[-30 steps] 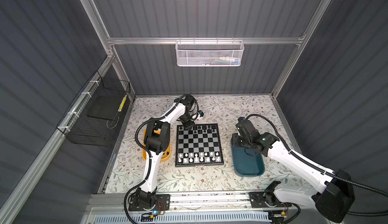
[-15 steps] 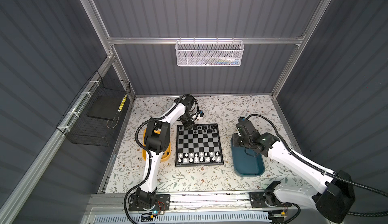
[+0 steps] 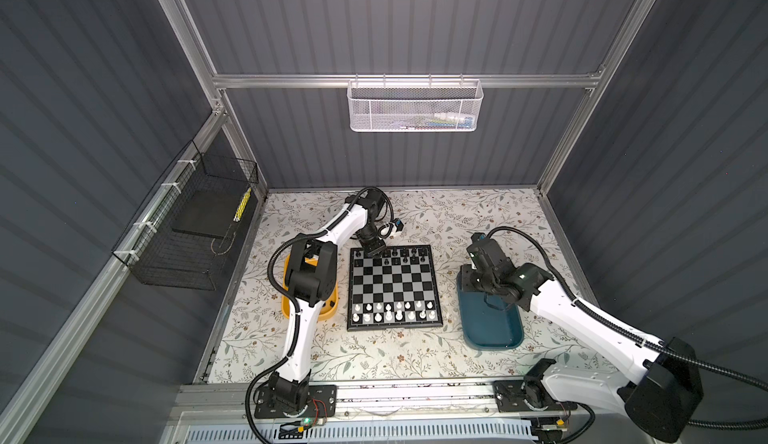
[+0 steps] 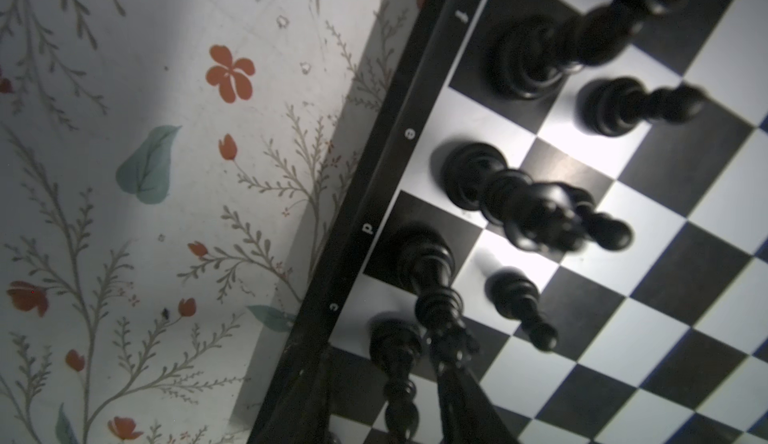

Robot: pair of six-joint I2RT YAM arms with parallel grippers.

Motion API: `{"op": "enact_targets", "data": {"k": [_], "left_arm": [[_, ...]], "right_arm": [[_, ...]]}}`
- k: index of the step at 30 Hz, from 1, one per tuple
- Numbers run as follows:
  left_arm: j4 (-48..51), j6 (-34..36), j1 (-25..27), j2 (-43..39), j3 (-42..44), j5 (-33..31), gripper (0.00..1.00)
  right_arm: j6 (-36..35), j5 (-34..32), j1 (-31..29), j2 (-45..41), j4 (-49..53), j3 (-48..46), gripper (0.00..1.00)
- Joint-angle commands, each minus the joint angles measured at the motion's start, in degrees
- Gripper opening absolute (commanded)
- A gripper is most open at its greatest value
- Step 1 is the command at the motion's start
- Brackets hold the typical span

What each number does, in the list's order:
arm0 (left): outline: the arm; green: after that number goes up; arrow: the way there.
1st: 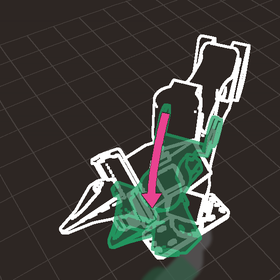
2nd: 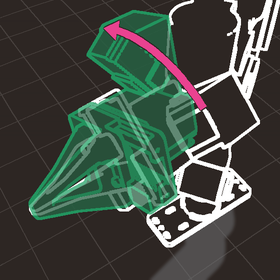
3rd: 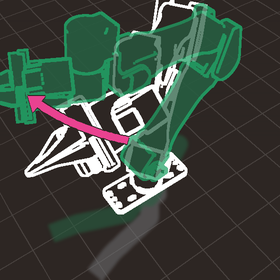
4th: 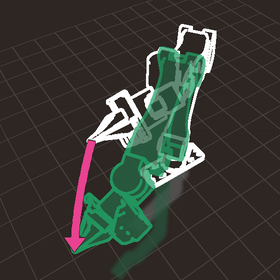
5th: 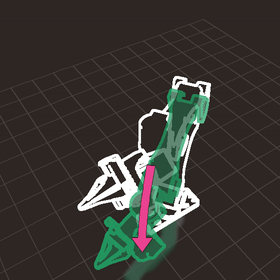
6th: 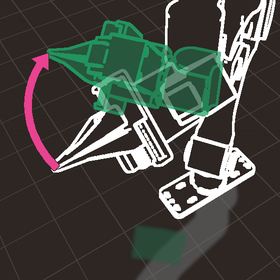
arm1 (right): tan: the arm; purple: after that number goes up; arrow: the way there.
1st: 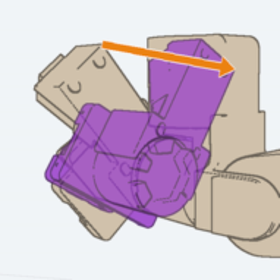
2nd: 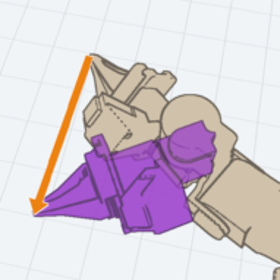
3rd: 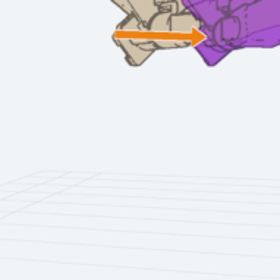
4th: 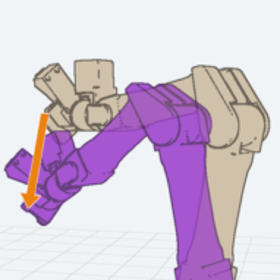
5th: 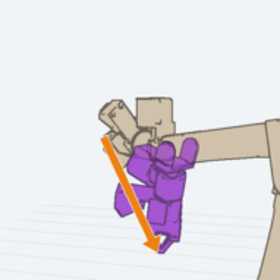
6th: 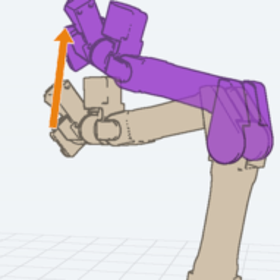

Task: Set up the chess pieces on the board
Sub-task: 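Lower the tall black piece onto the farthest row's end square and open the left gripper, then raise the open left gripper and draw it back over the yellow tray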

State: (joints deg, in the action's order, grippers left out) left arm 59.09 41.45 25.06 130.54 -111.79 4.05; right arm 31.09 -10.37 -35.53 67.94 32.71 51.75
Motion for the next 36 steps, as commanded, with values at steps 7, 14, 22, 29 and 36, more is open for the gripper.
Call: {"op": "enact_targets", "data": {"k": [7, 14, 22, 29, 36], "left_arm": [[2.2, 1.3, 0.3, -1.9, 0.9, -0.6, 0.51], [2.5, 1.4, 0.3, -3.1, 1.4, -1.3, 0.53], [4.1, 1.4, 0.3, -4.3, -0.1, -1.0, 0.54], [7.0, 2.3, 0.3, -6.8, -3.2, -3.0, 0.54], [13.5, 4.2, 0.2, -12.3, -9.9, -5.7, 0.54]], "right_arm": [[0.6, -0.5, 0.2, -1.0, 0.3, -0.9, 0.28], [0.5, -0.4, 0.1, -1.0, -0.1, -1.1, 0.28], [0.7, -0.3, 0.2, -1.5, -0.4, -1.5, 0.28], [0.6, -0.3, 0.2, -2.2, -0.4, -1.4, 0.28], [0.5, -0.6, 0.2, -3.4, -0.2, -1.2, 0.28]]}}
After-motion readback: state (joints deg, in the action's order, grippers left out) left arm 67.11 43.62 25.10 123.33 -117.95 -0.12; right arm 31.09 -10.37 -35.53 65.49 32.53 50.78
